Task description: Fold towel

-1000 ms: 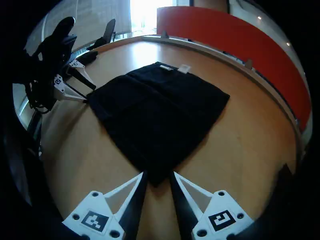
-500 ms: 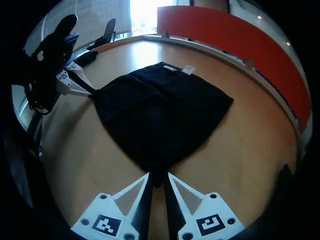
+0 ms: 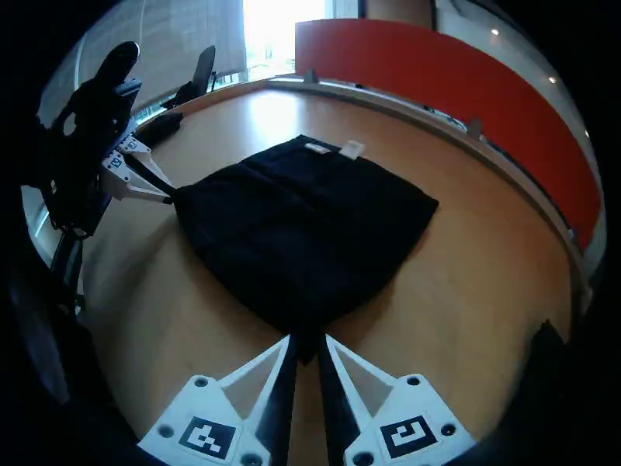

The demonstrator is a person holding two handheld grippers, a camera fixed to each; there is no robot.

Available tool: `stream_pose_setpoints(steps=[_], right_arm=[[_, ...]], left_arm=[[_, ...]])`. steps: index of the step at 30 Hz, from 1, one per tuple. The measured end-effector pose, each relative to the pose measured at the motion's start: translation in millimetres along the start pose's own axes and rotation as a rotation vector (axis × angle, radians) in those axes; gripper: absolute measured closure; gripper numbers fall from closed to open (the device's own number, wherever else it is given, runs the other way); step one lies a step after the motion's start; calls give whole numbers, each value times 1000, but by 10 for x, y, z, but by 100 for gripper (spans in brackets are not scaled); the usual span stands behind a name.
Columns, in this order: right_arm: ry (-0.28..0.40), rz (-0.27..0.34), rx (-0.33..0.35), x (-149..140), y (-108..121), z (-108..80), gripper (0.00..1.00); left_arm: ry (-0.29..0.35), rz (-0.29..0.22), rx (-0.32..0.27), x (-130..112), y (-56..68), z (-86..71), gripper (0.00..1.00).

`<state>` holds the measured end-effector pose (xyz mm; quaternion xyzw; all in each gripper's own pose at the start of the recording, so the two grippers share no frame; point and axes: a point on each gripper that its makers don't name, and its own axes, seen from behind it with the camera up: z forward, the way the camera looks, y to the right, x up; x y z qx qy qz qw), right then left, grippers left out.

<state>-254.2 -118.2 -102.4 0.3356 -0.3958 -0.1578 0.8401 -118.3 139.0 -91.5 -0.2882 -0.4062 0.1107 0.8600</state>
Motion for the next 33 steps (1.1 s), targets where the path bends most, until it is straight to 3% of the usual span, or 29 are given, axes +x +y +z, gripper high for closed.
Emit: stream_pose_setpoints(steps=[15, 24, 33], right_arm=[[64, -26, -14, 423, 63, -408, 82], [75, -40, -15, 566, 71, -640, 82], [79, -41, -10, 640, 51, -814, 82]], left_arm=[[49, -82, 7, 335, 8, -403, 88], [72, -78, 13, 529, 55, -659, 88], [84, -92, 13, 666, 67, -812, 88]])
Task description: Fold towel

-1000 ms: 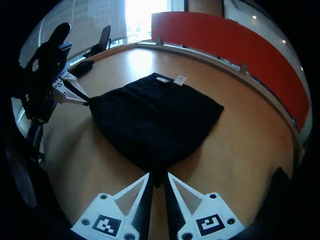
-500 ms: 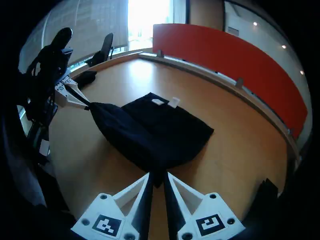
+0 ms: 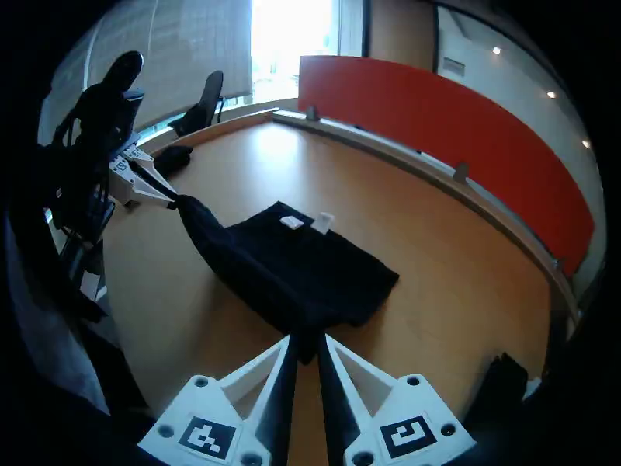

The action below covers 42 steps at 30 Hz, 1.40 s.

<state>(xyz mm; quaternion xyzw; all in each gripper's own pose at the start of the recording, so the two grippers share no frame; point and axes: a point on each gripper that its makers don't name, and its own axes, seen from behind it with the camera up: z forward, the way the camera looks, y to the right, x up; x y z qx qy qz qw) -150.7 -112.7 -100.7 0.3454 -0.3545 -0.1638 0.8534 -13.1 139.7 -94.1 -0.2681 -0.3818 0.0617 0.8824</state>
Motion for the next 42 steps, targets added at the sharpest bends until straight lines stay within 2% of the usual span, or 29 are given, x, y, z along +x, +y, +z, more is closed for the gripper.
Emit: stream_pose_setpoints(steps=[21, 33, 42], right_arm=[[4, -29, 16, 122, -89, -222, 82], [-4, -37, 14, 114, -63, -166, 82], [-31, -19, 12, 94, 83, 36, 82]], left_arm=[[20, -6, -13, 181, 18, -224, 88], [13, -7, -14, 175, 24, -160, 88], [0, -25, -11, 190, -66, 46, 88]])
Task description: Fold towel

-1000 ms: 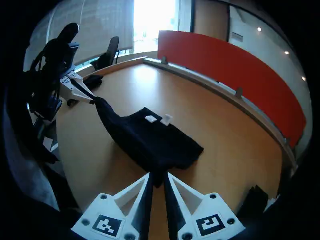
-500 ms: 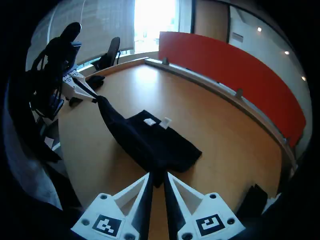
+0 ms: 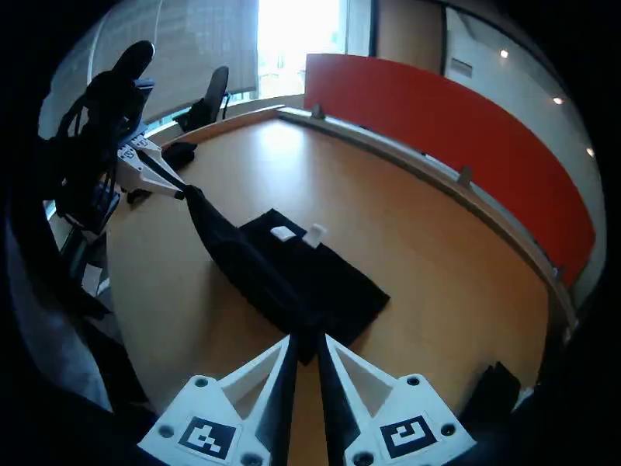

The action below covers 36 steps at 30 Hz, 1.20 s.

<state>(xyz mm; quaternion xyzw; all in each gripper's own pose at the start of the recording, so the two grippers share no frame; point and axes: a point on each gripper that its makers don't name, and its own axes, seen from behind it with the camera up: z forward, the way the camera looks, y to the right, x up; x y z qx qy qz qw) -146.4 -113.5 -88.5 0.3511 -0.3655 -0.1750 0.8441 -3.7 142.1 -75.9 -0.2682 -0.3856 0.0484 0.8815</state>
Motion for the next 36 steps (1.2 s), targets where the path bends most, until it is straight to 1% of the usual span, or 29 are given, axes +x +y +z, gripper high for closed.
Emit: stream_pose_setpoints(steps=[5, 12, 22, 30, 36], right_arm=[[-23, 10, -15, -24, 143, 146, 82], [-49, 7, -30, -37, 296, 313, 82], [-79, 11, -20, -91, 364, 455, 82], [-108, 35, -12, -188, 415, 620, 82], [-122, 56, -13, -235, 461, 754, 82]], left_arm=[[-8, -13, 0, 34, -46, 161, 88], [-30, -26, 16, 43, -117, 372, 88], [-55, -19, 23, -2, -181, 559, 88], [-78, -6, 25, -69, -242, 745, 88], [-96, -8, 32, -114, -294, 907, 88]])
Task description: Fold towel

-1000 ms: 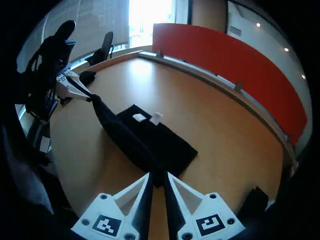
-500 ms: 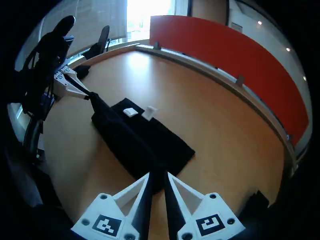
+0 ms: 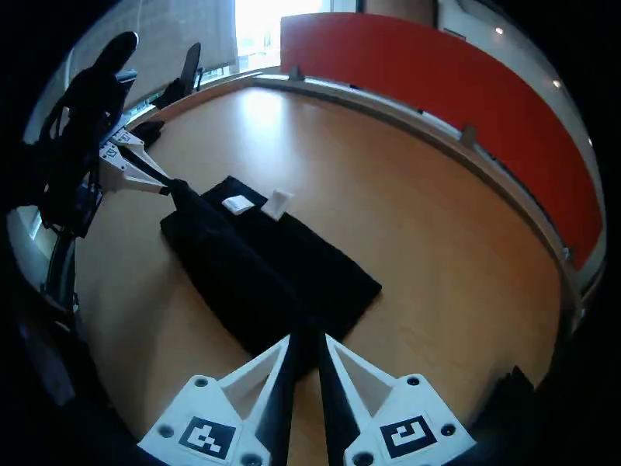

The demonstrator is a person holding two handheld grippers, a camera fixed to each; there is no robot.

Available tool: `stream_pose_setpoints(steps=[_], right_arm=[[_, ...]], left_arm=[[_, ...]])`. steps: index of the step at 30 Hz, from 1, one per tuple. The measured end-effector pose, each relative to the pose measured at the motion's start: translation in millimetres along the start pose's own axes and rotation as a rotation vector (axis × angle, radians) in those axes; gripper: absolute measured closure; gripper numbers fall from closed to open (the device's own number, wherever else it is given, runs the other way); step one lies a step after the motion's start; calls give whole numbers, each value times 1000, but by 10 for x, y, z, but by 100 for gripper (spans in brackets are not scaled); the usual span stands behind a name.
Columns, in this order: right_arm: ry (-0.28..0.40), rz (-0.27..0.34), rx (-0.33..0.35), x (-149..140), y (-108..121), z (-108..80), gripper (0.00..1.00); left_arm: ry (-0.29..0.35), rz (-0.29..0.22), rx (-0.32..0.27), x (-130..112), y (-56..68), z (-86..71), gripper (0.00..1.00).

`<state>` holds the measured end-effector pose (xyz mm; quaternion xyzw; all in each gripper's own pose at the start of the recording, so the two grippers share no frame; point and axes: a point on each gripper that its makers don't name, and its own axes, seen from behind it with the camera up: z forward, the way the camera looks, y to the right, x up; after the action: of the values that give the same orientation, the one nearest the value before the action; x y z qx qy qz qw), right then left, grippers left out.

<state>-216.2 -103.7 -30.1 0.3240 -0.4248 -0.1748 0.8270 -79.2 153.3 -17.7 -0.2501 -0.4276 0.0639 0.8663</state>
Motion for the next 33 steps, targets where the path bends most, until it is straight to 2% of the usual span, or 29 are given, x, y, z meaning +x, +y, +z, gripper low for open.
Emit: stream_pose_setpoints(steps=[7, 15, 20, 22, 29, 33], right_arm=[[-8, 10, -23, 1, 90, 108, 80], [-14, 27, -78, -22, 227, 230, 64], [-21, 16, -105, -51, 289, 254, 55], [-23, 9, -112, -56, 305, 255, 54], [-26, -5, -130, -55, 361, 262, 39], [-27, -6, -143, -48, 404, 281, 37]], left_arm=[[-6, 6, 19, 21, -49, 129, 86], [-1, 39, 57, 45, -135, 264, 73], [-6, 54, 78, 35, -184, 297, 66], [-7, 57, 83, 34, -194, 303, 60], [-7, 63, 99, 45, -236, 318, 59], [-6, 69, 110, 60, -267, 324, 56]])
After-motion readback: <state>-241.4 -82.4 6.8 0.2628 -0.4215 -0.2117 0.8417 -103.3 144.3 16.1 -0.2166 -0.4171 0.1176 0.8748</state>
